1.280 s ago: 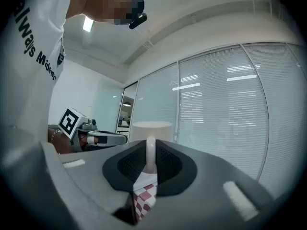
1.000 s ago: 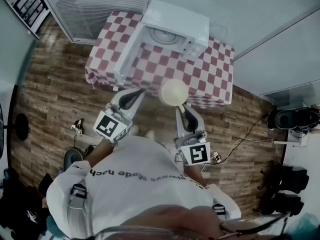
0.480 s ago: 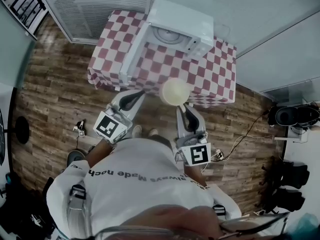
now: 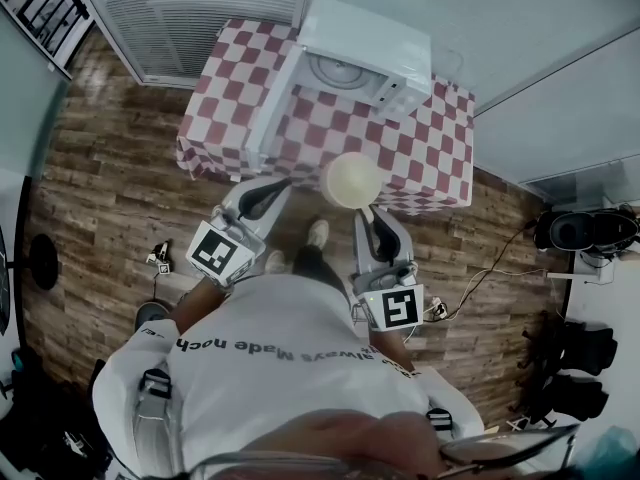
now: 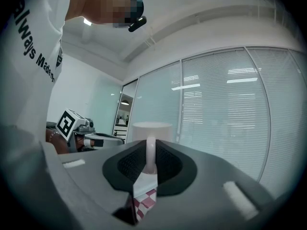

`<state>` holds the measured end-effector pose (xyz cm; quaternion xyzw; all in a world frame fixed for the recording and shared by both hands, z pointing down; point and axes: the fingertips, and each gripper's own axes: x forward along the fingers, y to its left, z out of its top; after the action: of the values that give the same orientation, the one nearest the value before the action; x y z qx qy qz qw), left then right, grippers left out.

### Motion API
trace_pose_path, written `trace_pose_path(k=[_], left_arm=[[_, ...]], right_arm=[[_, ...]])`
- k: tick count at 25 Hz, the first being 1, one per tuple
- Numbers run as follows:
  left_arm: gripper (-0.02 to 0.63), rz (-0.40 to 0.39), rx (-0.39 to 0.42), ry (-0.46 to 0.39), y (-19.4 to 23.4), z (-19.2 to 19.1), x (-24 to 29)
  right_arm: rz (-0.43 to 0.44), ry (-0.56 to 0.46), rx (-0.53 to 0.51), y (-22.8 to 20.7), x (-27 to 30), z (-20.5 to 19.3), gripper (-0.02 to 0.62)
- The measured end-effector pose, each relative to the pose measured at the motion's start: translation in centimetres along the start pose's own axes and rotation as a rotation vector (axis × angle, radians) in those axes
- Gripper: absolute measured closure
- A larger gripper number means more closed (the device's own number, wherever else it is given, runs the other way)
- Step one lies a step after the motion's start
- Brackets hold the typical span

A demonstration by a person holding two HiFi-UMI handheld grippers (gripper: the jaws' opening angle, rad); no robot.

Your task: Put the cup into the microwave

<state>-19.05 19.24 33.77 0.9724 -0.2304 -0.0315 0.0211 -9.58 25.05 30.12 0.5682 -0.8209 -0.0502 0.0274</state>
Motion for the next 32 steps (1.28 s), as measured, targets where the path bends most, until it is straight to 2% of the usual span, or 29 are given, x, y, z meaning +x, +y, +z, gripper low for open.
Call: trace_pose_path(k=[11, 32], left_arm=[[0.603, 0.005, -0.005, -0.011, 1.3, -0.1, 4.5], [0.603, 0.066, 0.005, 0.007, 5.3, -0.4, 25.1]], right_arm=[[0.011, -0.007, 0.003, -4.1, 2.1, -0.8, 0.554], [0.038, -0.05, 0.02, -24.5, 8.6, -2.2, 0.554]])
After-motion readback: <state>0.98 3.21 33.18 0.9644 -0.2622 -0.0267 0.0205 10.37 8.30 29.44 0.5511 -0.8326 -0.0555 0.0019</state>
